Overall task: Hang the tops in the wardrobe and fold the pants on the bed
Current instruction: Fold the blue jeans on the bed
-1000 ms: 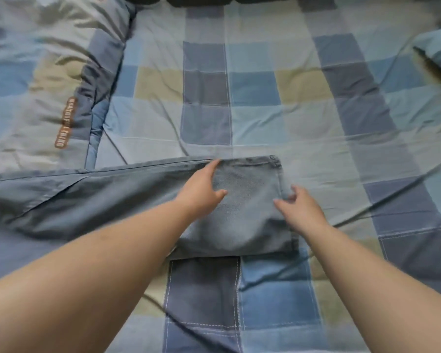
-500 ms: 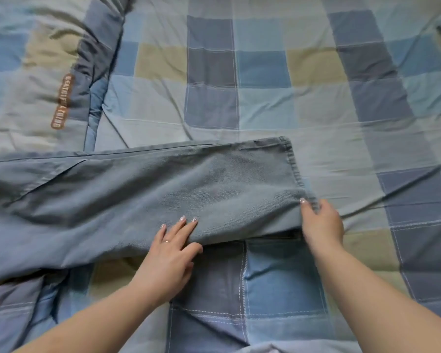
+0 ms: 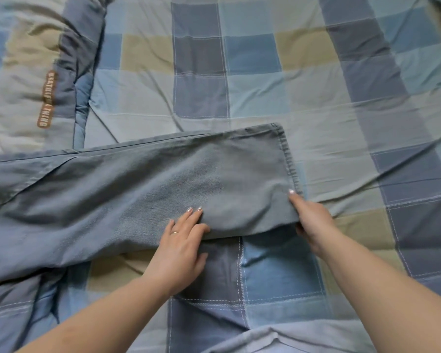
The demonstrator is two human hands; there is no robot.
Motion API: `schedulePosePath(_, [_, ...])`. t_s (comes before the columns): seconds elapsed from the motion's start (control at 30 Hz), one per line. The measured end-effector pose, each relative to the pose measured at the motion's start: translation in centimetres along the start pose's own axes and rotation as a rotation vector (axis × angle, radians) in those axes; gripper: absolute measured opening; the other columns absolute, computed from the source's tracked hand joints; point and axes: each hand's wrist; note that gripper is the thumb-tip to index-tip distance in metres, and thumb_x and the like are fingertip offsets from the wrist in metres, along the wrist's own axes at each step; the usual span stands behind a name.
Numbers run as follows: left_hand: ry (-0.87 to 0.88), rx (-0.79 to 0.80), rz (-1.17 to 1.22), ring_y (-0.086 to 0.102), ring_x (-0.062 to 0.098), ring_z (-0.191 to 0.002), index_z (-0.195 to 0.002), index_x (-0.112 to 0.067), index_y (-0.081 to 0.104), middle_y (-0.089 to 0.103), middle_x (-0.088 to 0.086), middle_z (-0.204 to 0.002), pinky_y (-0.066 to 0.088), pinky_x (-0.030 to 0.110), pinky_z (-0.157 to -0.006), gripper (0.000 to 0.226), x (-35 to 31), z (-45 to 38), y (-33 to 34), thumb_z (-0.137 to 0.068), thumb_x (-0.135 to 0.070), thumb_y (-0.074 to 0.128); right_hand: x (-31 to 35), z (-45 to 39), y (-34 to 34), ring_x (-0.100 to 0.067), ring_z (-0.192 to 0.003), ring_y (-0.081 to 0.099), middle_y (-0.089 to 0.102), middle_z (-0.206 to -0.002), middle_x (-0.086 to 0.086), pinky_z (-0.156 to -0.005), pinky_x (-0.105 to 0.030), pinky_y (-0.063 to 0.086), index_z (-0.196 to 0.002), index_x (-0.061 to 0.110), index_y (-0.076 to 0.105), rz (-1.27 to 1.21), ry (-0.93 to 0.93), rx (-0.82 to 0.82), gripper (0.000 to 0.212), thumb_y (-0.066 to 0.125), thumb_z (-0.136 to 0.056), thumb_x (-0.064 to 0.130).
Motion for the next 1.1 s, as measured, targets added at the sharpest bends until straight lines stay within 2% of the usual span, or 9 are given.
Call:
schedulePosePath(0.17, [0.206, 0.052, -0.130, 0.012, 0.026, -0.147, -0.150, -0.026, 0.025, 0.013, 0.004, -0.159, 0.010, 0.048, -0.116, 0.079, -1.2, 0.2, 0.5, -0.081, -0.035, 0.063, -2.0, 0.0, -4.0, -0.038, -0.084, 0.058, 0.056, -0.076, -0.017, -0.067, -0.035, 0.037, -0.073, 0.007, 0.064, 0.288, -0.116, -0.403, 0.048, 0.051, -0.090, 0.051])
schedulePosePath(0.27, [0.182, 0.259, -0.172, -0.006, 0.021, -0.148, -0.151, -0.034, 0.005, -0.006, 0.000, -0.161, -0.002, 0.045, -0.117, 0.079, -1.9, 0.6, 1.8, -0.088, -0.044, 0.051, -5.3, -0.3, -4.8, -0.038, -0.091, 0.061, 0.066, -0.089, -0.020, -0.080, -0.045, 0.048, -0.073, 0.008, 0.064, 0.114, 0.064, -0.338, 0.037, 0.059, -0.088, 0.043])
schedulePosePath(0.37, [0.099, 0.270, -0.117, -0.006, 0.017, -0.148, -0.151, -0.037, 0.004, -0.005, -0.004, -0.161, 0.000, 0.043, -0.119, 0.075, -2.5, 0.4, 2.6, -0.090, -0.047, 0.047, -6.4, -0.5, -5.0, -0.029, -0.095, 0.064, 0.070, -0.094, -0.008, -0.083, -0.042, 0.053, -0.079, 0.017, 0.066, -0.192, 0.125, -0.225, 0.012, 0.065, -0.087, 0.026])
schedulePosePath(0.57, [-0.113, 0.038, 0.622, 0.047, 0.002, -0.125, -0.136, -0.027, 0.047, 0.055, -0.010, -0.133, 0.033, 0.023, -0.108, 0.047, -6.9, -1.3, -0.8, -0.091, -0.034, 0.059, -2.8, 2.9, -2.9, -0.017, -0.083, 0.063, 0.067, -0.098, -0.010, -0.081, -0.030, 0.053, -0.124, 0.003, 0.053, -0.545, -0.059, -0.165, 0.038, 0.061, -0.087, 0.001])
schedulePosePath(0.7, [-0.251, 0.035, 1.159, 0.060, -0.006, -0.102, -0.127, -0.032, 0.054, 0.065, -0.015, -0.114, 0.049, 0.024, -0.095, 0.038, -10.5, -3.3, -6.1, -0.090, -0.032, 0.062, -0.4, 9.0, -1.6, -0.019, -0.085, 0.067, 0.073, -0.096, -0.011, -0.080, -0.031, 0.055, -0.103, 0.007, 0.066, -0.526, -0.171, 0.131, 0.020, 0.059, -0.086, -0.002])
schedulePosePath(0.8, [-0.293, 0.120, 1.321, 0.057, -0.008, -0.101, -0.138, -0.037, 0.041, 0.060, -0.022, -0.110, 0.054, 0.025, -0.083, 0.063, -11.9, -4.1, -9.6, -0.082, -0.051, 0.065, 1.2, 12.7, -0.8, -0.014, -0.085, 0.067, 0.074, -0.091, 0.001, -0.080, -0.031, 0.053, -0.097, 0.019, 0.065, -0.239, -0.360, 0.230, 0.025, 0.064, -0.083, -0.002])
schedulePosePath(0.93, [-0.292, 0.153, 1.138, 0.062, 0.011, -0.108, -0.146, -0.036, 0.029, 0.061, -0.004, -0.122, 0.051, 0.033, -0.091, 0.085, -11.8, -3.3, -12.8, -0.074, -0.039, 0.074, 3.3, 16.1, -1.0, -0.003, -0.095, 0.065, 0.071, -0.099, 0.015, -0.083, -0.018, 0.049, -0.104, 0.031, 0.063, -0.065, -0.435, 0.425, 0.033, 0.063, -0.073, 0.019])
schedulePosePath(1.03, [-0.120, 0.094, 0.811, 0.063, 0.009, -0.101, -0.134, -0.037, 0.044, 0.067, -0.012, -0.111, 0.050, 0.025, -0.089, 0.066, -11.2, -1.6, -15.6, -0.077, -0.008, 0.057, 5.0, 17.7, -1.8, -0.006, -0.095, 0.064, 0.071, -0.100, 0.008, -0.090, -0.029, 0.050, -0.096, 0.027, 0.070, -0.097, -0.226, 0.654, 0.018, 0.062, -0.082, 0.019])
schedulePosePath(1.1, [-0.044, 0.079, 0.656, 0.061, 0.004, -0.104, -0.134, -0.040, 0.046, 0.067, -0.014, -0.114, 0.047, 0.021, -0.089, 0.068, -11.2, -0.2, -17.2, -0.076, -0.005, 0.052, 6.7, 17.9, -2.1, -0.010, -0.090, 0.066, 0.069, -0.103, -0.001, -0.082, -0.034, 0.053, -0.096, 0.022, 0.066, -0.152, -0.048, 0.544, 0.009, 0.059, -0.091, 0.026])
Point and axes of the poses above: each hand's wrist, its own z-axis away from the middle knuckle, its own y-axis out of the palm, x = y × z
